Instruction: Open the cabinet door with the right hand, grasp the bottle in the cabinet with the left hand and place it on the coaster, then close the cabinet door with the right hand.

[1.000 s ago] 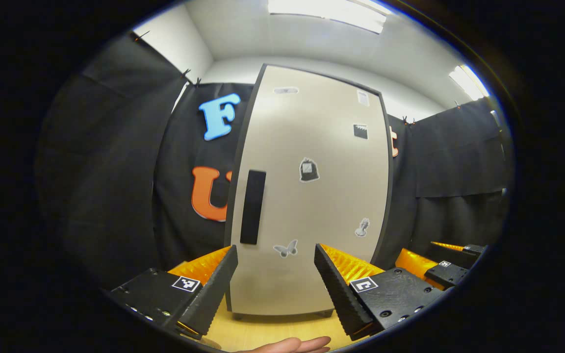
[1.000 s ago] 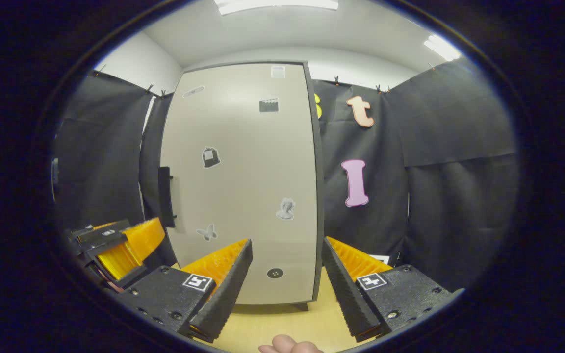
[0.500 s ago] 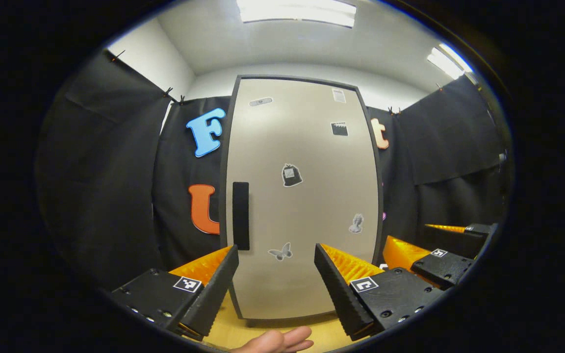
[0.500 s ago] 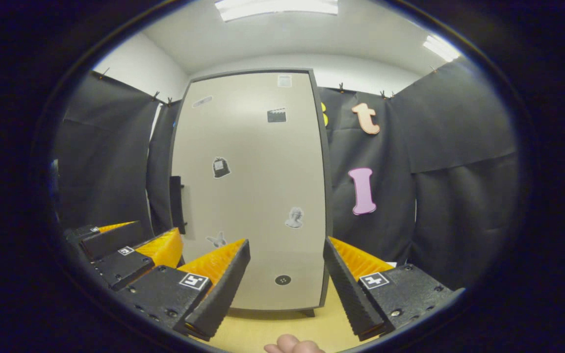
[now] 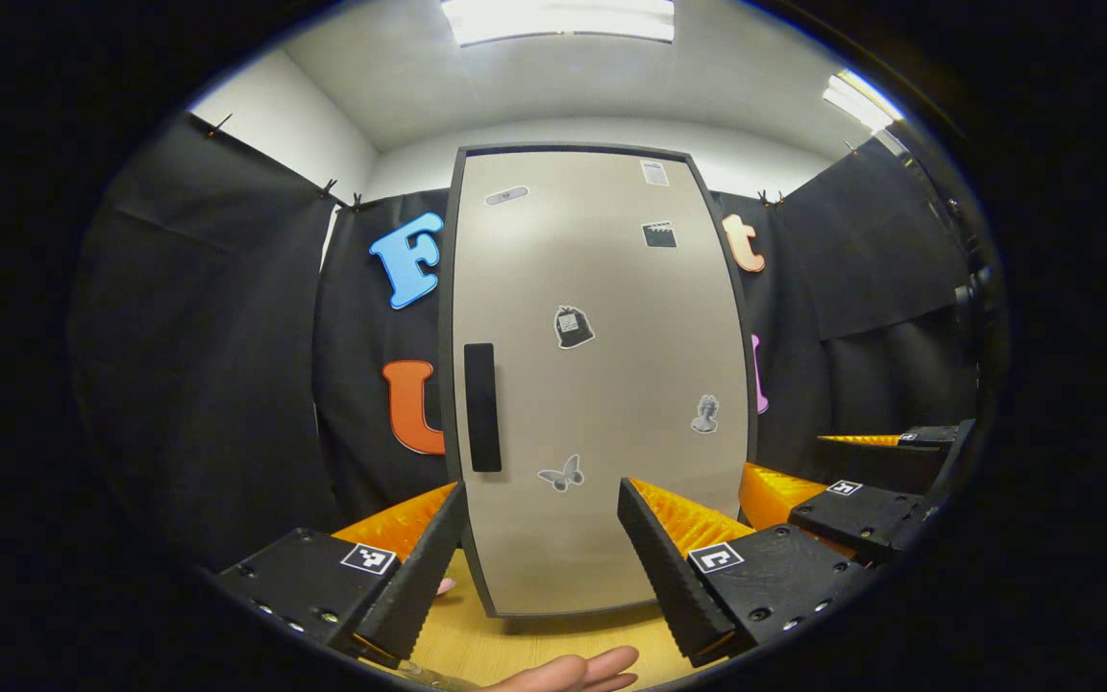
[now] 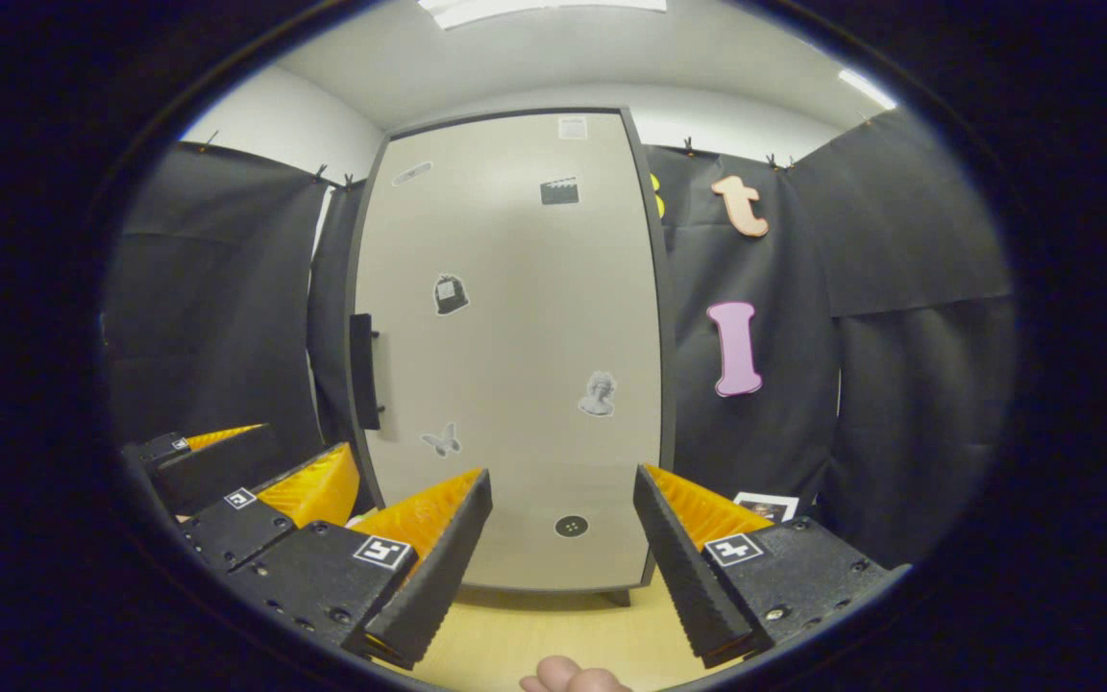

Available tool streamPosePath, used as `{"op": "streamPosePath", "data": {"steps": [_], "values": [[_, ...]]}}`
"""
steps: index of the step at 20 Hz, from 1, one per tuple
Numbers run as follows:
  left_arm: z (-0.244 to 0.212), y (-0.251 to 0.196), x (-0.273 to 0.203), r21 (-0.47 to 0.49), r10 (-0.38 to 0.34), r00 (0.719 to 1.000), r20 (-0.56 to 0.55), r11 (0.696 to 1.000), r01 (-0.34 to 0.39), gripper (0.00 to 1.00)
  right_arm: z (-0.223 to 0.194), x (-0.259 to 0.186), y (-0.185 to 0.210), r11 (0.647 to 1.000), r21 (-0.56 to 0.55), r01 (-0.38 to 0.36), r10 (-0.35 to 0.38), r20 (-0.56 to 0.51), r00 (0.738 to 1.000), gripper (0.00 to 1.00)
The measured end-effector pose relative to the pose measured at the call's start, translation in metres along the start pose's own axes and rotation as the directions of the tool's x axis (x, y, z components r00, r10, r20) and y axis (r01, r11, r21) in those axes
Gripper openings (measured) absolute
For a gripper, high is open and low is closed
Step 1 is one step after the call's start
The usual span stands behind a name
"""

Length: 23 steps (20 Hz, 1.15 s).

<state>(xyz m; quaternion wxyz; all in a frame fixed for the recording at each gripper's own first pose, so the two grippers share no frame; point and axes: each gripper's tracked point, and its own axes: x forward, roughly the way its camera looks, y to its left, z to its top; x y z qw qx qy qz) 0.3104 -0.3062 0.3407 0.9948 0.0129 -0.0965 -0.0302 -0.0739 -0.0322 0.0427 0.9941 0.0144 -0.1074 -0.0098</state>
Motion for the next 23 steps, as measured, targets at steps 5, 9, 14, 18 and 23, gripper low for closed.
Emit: {"op": "streamPosePath", "data": {"steps": [5, 9, 14, 18, 23], "values": [[-0.006, 0.012, -0.005, -0.04, 0.015, 1.0, -0.025, 0.999, -0.016, 0.94, -0.005, 0.003, 0.026, 0.996, 0.01, -0.089, 0.089, -0.015, 0.996, 0.96], [-0.005, 0.011, -0.003, -0.024, 0.011, 1.0, -0.025, 1.0, -0.012, 0.95, -0.008, 0.006, 0.026, 0.995, 0.024, -0.092, 0.093, -0.026, 0.995, 0.96], [-0.015, 0.009, 0.004, -0.013, 0.009, 0.997, -0.081, 1.0, -0.01, 0.95, -0.007, 0.008, 0.018, 0.998, 0.012, -0.062, 0.063, -0.029, 0.998, 0.96], [-0.015, 0.011, 0.006, -0.047, 0.011, 0.996, -0.091, 0.999, -0.016, 0.95, -0.002, 0.006, 0.024, 0.997, -0.005, -0.077, 0.077, -0.009, 0.997, 0.96], [-0.013, 0.011, 0.006, -0.065, 0.008, 0.996, -0.085, 0.998, -0.014, 0.95, -0.001, 0.005, 0.027, 0.996, 0.002, -0.093, 0.093, -0.028, 0.995, 0.94]]}}
